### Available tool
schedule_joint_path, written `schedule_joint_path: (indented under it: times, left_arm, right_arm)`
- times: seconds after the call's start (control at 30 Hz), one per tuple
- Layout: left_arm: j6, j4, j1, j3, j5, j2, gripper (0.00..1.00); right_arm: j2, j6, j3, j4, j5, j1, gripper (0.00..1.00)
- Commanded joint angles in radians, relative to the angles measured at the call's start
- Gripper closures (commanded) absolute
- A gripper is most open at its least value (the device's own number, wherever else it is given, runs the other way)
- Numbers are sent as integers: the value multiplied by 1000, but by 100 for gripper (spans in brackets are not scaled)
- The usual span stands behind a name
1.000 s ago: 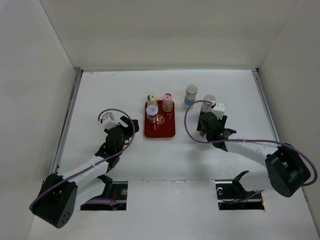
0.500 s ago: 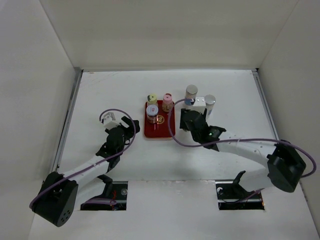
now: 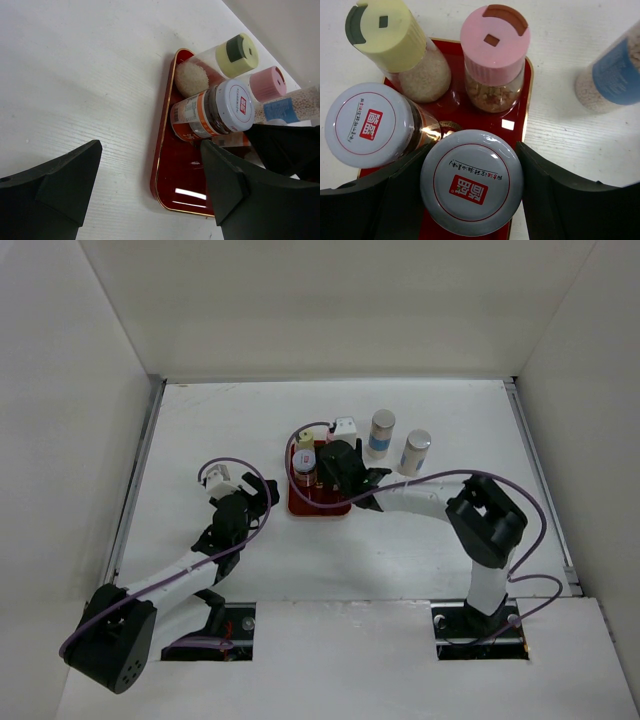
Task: Organize the condiment bottles
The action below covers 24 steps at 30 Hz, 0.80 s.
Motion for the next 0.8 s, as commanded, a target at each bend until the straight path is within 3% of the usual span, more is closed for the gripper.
schedule_joint_path:
  times: [0.0, 0.37, 0.53, 0.77]
  left_arm:
    - [-1, 55, -2, 5, 2, -3, 20]
    - [-1, 55, -8, 6, 2, -3, 20]
    - [-1, 55, -6, 5, -1, -7, 20]
    - [-1, 55, -10, 5, 3, -10, 20]
  right_arm:
    - [10, -9, 97, 116, 1, -14, 45]
    - [30, 14, 96, 142, 21, -38, 31]
    - [-31, 14, 76, 96, 17, -34, 17]
    - [-204, 26, -21, 21, 20, -9, 18]
